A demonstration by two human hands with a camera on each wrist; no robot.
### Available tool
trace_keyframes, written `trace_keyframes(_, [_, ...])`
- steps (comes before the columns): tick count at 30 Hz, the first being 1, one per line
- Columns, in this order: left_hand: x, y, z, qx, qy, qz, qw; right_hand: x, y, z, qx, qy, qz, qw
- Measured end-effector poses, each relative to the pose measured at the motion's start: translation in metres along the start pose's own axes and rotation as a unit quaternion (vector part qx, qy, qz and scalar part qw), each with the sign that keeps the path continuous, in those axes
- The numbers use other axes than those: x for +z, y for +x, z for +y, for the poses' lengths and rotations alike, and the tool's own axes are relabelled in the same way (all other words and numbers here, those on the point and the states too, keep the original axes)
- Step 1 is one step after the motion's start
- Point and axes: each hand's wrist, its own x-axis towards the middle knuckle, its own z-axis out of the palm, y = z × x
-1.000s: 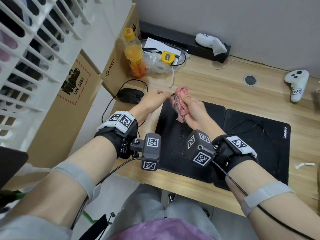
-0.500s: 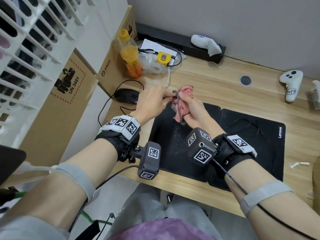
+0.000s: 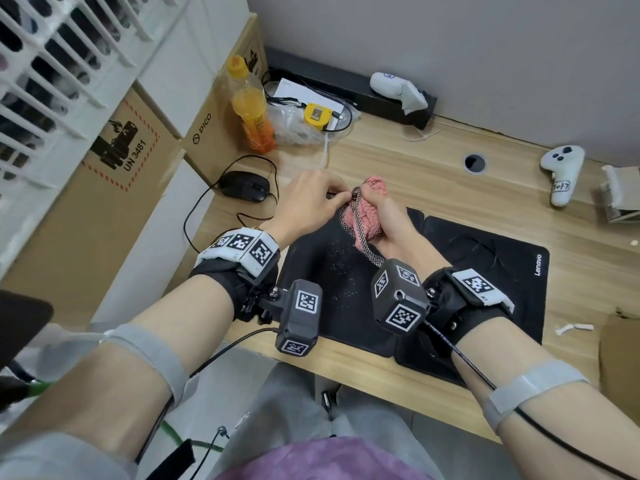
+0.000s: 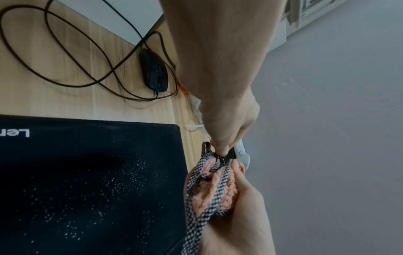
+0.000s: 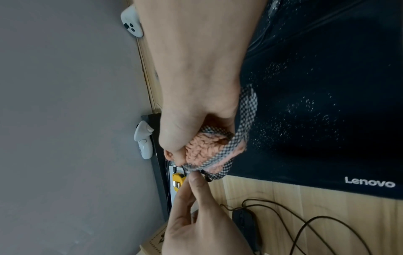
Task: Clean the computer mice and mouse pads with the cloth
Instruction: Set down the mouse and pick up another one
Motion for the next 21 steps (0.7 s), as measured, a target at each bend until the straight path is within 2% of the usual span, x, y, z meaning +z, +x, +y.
trace_keyframes(6, [0.009,-0.004,0.016,-0.026,-0.012,-0.019,0.999,-0.020,-0.010,0.002,0.008,0.061,-0.018,0.998])
trace_keyframes(14, [0.026,-0.006,0.036,-0.051,-0.064,-0.006,0.997,-0.038,-0.018,-0.004,-0.074,0.063,0.034,0.995])
trace_keyframes(17, [0.028,-0.008,0.044,-0.045,-0.072,0.007,0.996,-0.046,-0.024,-0.006,-0.064,0.111,0.042,0.991])
trace_keyframes(19, [0.029,-0.008,0.048,-0.041,-0.065,0.014,0.997,-0.055,-0.025,-0.006,-0.043,0.170,0.079,0.981])
trace_keyframes(21, [0.026,-0.008,0.047,-0.046,-0.060,0.025,0.997,-0.069,-0.023,-0.007,-0.033,0.186,0.104,0.977])
